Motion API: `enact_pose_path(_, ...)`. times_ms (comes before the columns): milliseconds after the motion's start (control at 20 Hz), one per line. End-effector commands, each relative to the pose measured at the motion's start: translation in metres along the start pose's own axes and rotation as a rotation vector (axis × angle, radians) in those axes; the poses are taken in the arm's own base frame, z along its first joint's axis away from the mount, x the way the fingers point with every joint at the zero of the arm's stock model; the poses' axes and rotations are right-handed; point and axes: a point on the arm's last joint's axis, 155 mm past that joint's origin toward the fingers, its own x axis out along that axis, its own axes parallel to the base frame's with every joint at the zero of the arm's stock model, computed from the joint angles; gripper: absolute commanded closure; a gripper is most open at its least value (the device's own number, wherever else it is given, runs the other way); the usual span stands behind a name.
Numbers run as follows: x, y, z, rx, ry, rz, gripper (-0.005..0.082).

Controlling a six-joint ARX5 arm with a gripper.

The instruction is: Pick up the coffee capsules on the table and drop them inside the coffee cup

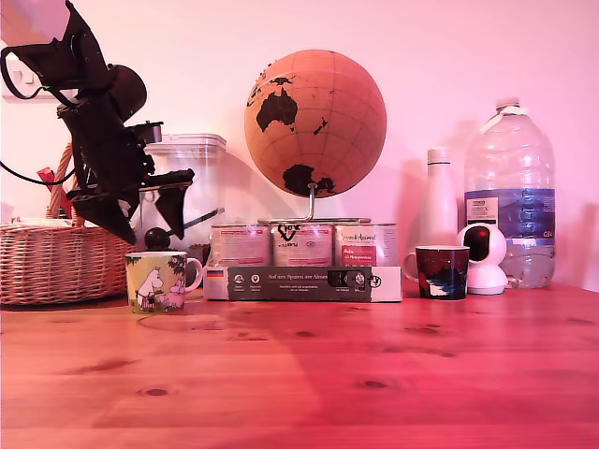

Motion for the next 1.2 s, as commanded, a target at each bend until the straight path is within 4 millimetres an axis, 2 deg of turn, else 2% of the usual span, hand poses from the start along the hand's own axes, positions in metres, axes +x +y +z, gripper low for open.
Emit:
enact_pose_path(0,0.010,0.004,-0.007,-0.004,0.018,0.004,0.0036)
enact_pose_path(150,0.006,0.003,-0.005,0.005,0.016,0.002,0.0205)
enact_pose_path(250,-0.002,0.001,0.000,0.011,0.002,0.000,0.0392)
enact_pose_path(350,-0.011,-0.001,0.007,0.037,-0.020,-0.002,0.0653)
enact_pose_path(400,-0.016,-0.002,0.011,0.040,-0.030,-0.005,0.0756)
enact_pose_path(450,-0.022,-0.004,0.015,0.056,-0.042,-0.010,0.0794)
enact_pose_path(800,-0.060,-0.017,0.035,0.083,-0.109,-0.019,0.0791)
enact_pose_path(1150,-0.074,-0.033,0.031,0.102,-0.094,-0.037,0.0791)
